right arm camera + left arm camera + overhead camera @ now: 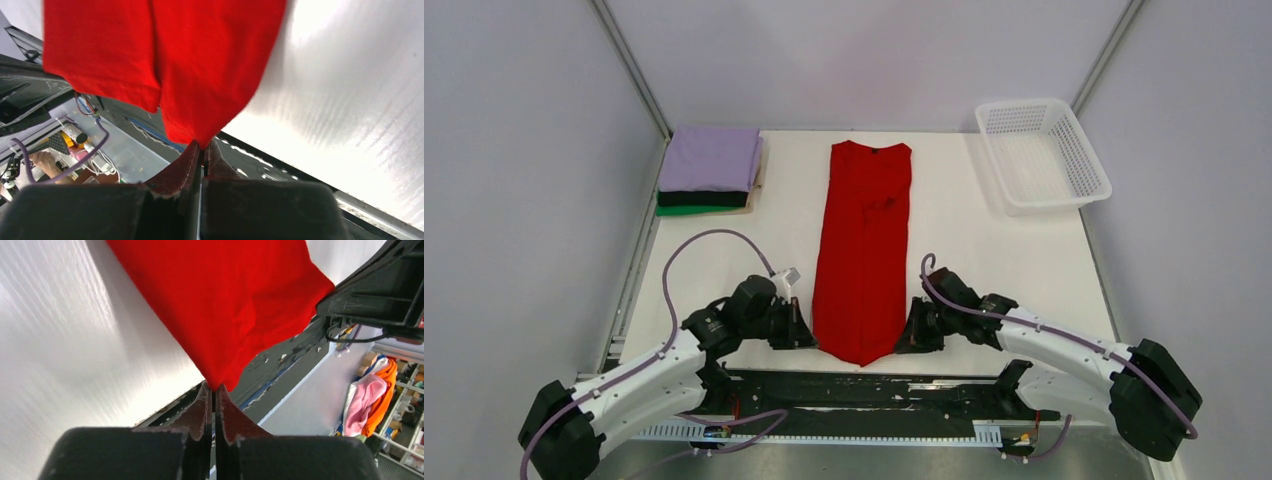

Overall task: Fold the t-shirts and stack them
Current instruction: Fold the folded rectangular tshirt in 1/3 of the way

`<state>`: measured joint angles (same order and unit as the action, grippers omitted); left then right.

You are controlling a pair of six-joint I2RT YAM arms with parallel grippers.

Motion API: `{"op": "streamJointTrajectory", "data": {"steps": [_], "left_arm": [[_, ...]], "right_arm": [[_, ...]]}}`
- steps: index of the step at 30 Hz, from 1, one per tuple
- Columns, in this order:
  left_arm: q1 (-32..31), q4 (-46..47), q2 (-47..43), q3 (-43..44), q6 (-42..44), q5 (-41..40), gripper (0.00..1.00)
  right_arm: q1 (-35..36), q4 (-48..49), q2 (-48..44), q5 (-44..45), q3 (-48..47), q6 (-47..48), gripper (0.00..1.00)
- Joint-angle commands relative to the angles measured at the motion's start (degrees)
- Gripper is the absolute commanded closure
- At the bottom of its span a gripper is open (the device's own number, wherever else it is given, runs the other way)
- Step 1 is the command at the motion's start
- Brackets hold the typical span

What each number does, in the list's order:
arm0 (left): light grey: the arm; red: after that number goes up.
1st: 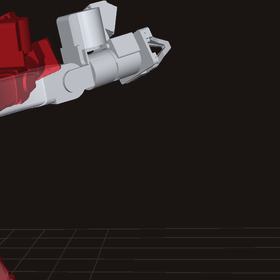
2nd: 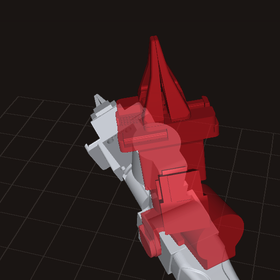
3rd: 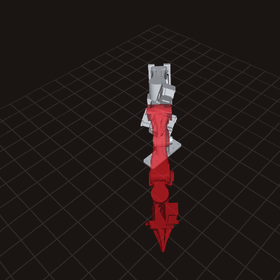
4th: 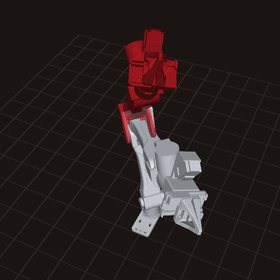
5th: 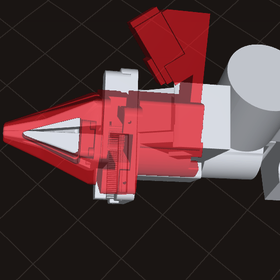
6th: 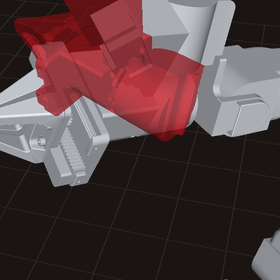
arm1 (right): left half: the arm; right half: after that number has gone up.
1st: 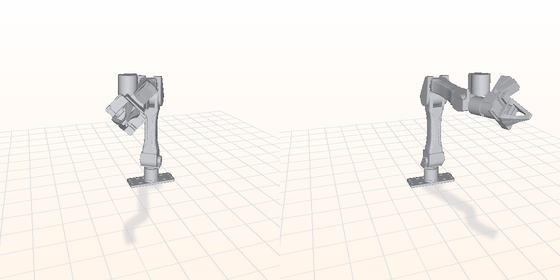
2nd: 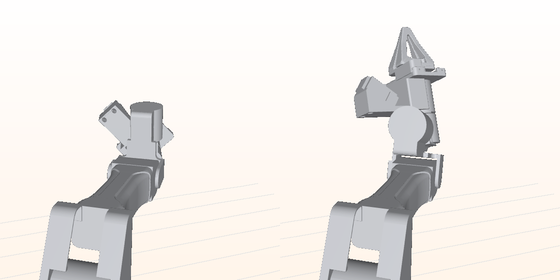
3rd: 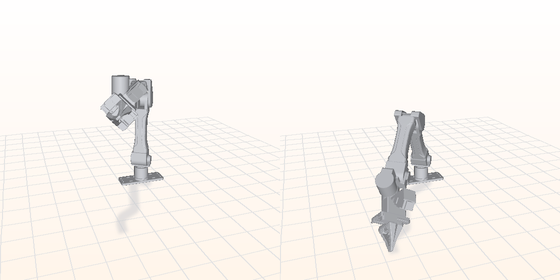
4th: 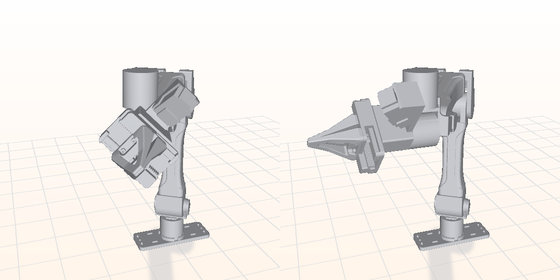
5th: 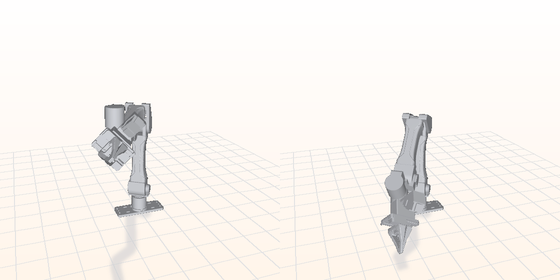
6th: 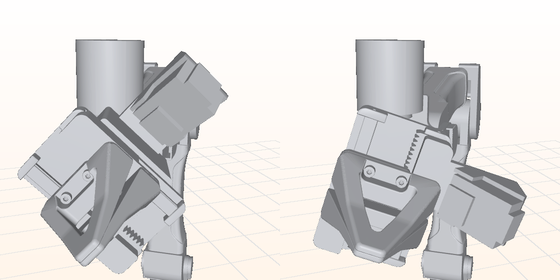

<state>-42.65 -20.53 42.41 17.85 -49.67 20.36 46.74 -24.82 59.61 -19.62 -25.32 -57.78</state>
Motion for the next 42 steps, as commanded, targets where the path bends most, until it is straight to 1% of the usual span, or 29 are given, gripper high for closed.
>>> {"op": "streamJointTrajectory", "data": {"steps": [1,5,7,10,15,17,20,24,27,32,38,42], "left_arm": [[0.0,3.8,3.7,5.9,0.5,-4.1,1.00],[0.3,5.5,10.7,11.2,2.3,-8.6,1.00],[0.9,4.9,15.0,14.9,4.9,-10.3,1.00],[2.5,4.8,22.2,20.7,6.9,-13.2,1.00],[8.1,4.4,33.4,28.4,9.3,-13.1,1.00],[10.1,4.7,36.6,32.4,10.2,-13.4,1.00],[12.6,5.3,40.5,35.3,11.5,-14.1,1.00],[15.9,5.3,46.4,41.0,14.3,-14.2,1.00],[18.0,4.4,51.3,46.1,16.4,-12.9,1.00],[19.3,3.2,57.9,51.9,19.1,-12.3,1.00],[20.5,3.2,63.3,58.4,21.1,-11.3,1.00],[20.7,0.0,67.3,64.0,23.1,-11.2,1.00]], "right_arm": [[-0.8,1.1,1.0,4.8,-6.7,3.1,1.00],[-4.3,1.3,2.4,6.6,-10.1,5.7,1.00],[-6.4,1.9,3.3,7.5,-11.8,7.4,1.00],[-10.2,3.9,5.6,6.8,-14.4,9.6,1.00],[-17.1,5.8,12.5,5.1,-20.7,13.1,1.00],[-18.8,6.1,15.6,6.0,-23.4,14.1,1.00],[-21.5,6.8,20.7,6.8,-27.0,15.1,1.00],[-24.9,8.0,26.7,4.6,-31.5,16.1,1.00],[-26.3,8.6,30.7,3.8,-35.0,17.2,1.00],[-28.0,8.8,35.4,3.7,-39.6,18.4,1.00],[-29.8,9.7,40.1,2.0,-42.9,18.2,0.98],[-30.5,9.8,42.1,1.0,-44.7,18.1,0.97]]}}
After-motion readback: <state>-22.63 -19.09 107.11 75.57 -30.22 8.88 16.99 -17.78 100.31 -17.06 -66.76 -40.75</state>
